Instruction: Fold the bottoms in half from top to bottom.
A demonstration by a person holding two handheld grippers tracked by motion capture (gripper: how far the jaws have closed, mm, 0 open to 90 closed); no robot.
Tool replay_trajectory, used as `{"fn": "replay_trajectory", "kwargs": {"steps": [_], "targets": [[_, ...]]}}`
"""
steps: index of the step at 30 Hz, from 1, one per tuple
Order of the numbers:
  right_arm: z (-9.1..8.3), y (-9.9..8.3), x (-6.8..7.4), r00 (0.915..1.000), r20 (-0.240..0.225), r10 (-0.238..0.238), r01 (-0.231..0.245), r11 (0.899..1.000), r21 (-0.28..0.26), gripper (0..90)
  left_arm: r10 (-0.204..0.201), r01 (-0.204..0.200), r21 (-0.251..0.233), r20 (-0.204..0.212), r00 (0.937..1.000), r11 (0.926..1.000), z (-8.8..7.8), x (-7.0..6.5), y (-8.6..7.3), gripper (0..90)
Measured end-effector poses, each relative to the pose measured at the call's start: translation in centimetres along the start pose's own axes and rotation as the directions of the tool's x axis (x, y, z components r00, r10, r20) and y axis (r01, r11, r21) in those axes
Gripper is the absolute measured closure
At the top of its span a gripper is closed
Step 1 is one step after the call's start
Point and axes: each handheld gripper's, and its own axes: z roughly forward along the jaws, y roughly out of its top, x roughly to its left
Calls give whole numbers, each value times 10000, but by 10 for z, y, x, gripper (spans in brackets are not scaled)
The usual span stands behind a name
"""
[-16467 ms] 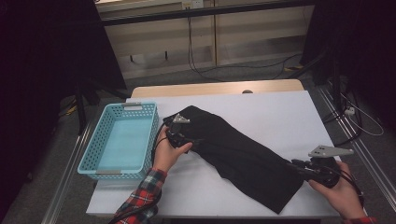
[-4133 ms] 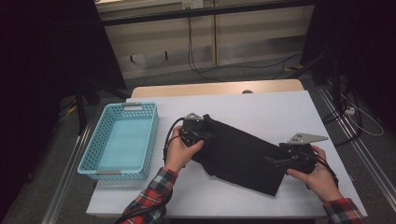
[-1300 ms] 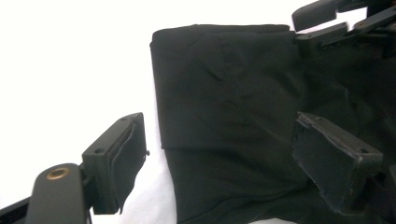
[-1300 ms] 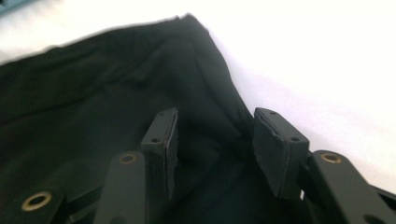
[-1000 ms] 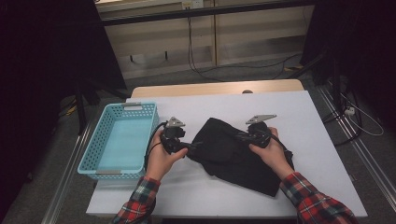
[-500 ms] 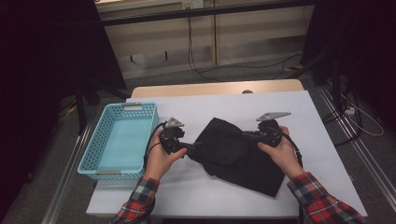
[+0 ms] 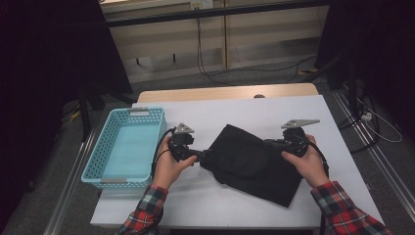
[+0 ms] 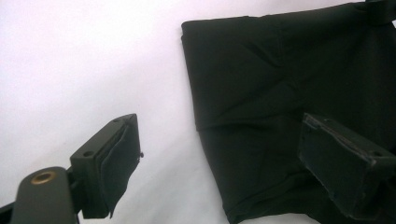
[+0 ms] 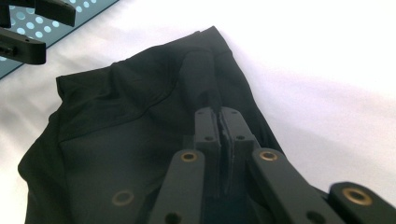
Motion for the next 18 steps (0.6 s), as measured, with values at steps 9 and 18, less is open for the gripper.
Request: {"fn": "replay_trajectory", "kwargs": {"steps": [9, 18], "targets": [[5, -4, -2, 9987, 408, -296, 291, 9995, 112, 861, -81, 81, 45, 141, 9999, 10000, 2, -1, 1, 136], [30, -7, -8, 9750, 1809, -1289, 1192, 9908, 633, 591, -96, 95, 71, 223, 9997, 9999, 4, -2, 1, 136]]}}
